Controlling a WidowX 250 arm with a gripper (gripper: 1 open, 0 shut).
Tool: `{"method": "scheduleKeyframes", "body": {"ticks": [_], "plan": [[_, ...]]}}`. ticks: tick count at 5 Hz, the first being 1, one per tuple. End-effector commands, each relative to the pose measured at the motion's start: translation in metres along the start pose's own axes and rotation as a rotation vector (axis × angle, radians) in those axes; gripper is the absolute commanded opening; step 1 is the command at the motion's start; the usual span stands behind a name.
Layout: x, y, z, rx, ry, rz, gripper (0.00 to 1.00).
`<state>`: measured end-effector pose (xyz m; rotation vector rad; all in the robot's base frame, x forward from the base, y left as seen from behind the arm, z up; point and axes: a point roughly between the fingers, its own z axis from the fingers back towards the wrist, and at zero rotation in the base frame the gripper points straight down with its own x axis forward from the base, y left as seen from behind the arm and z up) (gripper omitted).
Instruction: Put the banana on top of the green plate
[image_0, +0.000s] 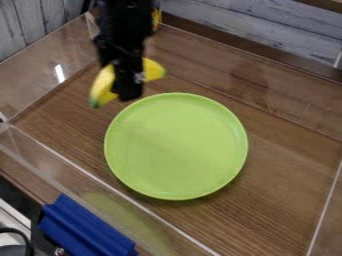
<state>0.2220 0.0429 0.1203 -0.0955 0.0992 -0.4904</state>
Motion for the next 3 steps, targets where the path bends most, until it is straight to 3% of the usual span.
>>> {"method": "scheduleKeyframes", "body": {"ticks": [1,3], "plan": [[0.011,-0.027,0.000,0.020,-0.037,-0.002,0.00],[0.025,-0.057,-0.023,0.027,-0.035,-0.017,0.00]]}}
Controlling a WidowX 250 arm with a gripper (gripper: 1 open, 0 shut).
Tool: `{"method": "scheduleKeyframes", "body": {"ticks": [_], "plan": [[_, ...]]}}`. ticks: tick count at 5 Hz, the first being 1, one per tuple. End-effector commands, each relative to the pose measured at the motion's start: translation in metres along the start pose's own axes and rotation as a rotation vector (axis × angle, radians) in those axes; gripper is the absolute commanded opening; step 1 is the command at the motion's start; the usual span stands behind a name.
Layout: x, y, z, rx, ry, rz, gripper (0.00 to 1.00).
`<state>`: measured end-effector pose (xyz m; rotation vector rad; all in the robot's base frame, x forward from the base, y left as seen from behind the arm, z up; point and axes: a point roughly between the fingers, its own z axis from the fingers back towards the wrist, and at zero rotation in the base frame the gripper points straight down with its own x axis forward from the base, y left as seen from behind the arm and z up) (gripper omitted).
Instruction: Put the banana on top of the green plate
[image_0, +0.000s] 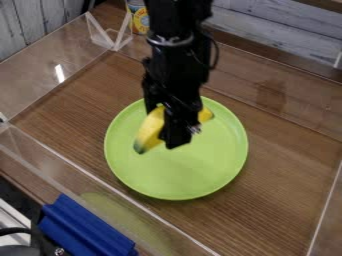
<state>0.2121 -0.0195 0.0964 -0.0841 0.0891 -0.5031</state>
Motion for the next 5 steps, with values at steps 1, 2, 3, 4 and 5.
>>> {"method": "scheduleKeyframes", "body": {"ticks": [1,2,3,4,5], "plan": [[0.004,-0.005,-0.007,0.014,-0.020,0.004,0.00],[0.008,-0.008,-0.016,0.017,-0.014,0.024,0.00],[0.013,-0.005,-0.021,0.023,-0.017,0.052,0.00],[0.016,-0.002,-0.023,0.027,-0.016,0.049,0.00],[0.020,0.001,-0.023,0.030,-0.016,0.052,0.00]]}}
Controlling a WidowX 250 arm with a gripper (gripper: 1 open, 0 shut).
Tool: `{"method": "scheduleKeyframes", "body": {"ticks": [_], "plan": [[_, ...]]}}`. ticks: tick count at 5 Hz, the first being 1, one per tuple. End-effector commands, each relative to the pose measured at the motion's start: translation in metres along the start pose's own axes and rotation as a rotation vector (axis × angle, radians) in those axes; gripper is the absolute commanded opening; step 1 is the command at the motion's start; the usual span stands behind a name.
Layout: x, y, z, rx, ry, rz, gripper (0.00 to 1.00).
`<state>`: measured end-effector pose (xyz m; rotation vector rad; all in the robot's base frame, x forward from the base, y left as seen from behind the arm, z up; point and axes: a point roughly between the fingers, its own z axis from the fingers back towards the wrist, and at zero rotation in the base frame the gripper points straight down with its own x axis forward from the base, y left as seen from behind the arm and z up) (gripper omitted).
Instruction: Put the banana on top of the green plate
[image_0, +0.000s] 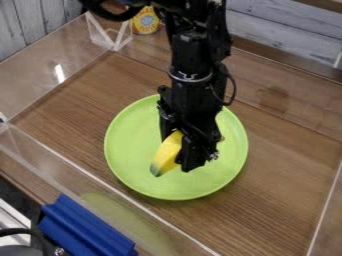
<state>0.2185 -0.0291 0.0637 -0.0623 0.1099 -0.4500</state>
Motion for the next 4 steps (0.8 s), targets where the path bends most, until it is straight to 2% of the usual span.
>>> {"method": "scheduleKeyframes", "body": {"ticks": [1,4], "plan": [[0.0089,0.0041,0.0081,0.016,-0.038,0.001,0.00],[0.0128,0.0078,0.0057,0.018,-0.037,0.012,0.00]]}}
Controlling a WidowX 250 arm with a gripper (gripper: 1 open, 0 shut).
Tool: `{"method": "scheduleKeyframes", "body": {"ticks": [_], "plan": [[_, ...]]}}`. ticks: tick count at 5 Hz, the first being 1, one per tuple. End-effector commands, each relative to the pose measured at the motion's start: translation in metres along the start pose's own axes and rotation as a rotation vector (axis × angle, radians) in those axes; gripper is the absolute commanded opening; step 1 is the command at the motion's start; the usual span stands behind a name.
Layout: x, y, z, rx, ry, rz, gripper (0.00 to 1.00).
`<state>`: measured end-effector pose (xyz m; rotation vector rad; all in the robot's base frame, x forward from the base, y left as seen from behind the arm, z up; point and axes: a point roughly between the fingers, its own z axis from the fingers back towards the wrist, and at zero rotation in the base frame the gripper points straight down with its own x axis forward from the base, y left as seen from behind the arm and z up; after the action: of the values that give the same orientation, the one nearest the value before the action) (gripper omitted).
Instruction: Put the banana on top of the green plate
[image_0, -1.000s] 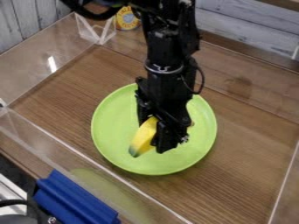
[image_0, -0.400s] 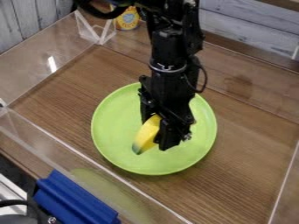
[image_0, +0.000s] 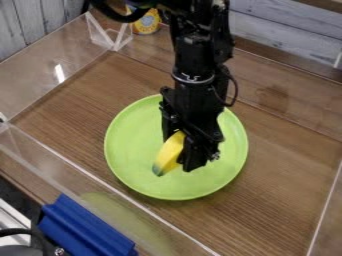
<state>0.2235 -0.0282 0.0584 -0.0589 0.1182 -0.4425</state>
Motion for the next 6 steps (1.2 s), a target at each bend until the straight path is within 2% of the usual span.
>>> {"method": "scheduleKeyframes", "body": {"ticks": [1,3,4,6], "plan": [[0.0089,0.0055,0.0097,0.017,-0.046,0.008,0.00],[0.0094,0.0073,0.0074,0.016,-0.045,0.020,0.00],[0.0090,0.0070,0.0050,0.014,-0.044,0.026,1.00],[0.0091,0.0067,0.0053,0.017,-0.042,0.041,1.00]]}}
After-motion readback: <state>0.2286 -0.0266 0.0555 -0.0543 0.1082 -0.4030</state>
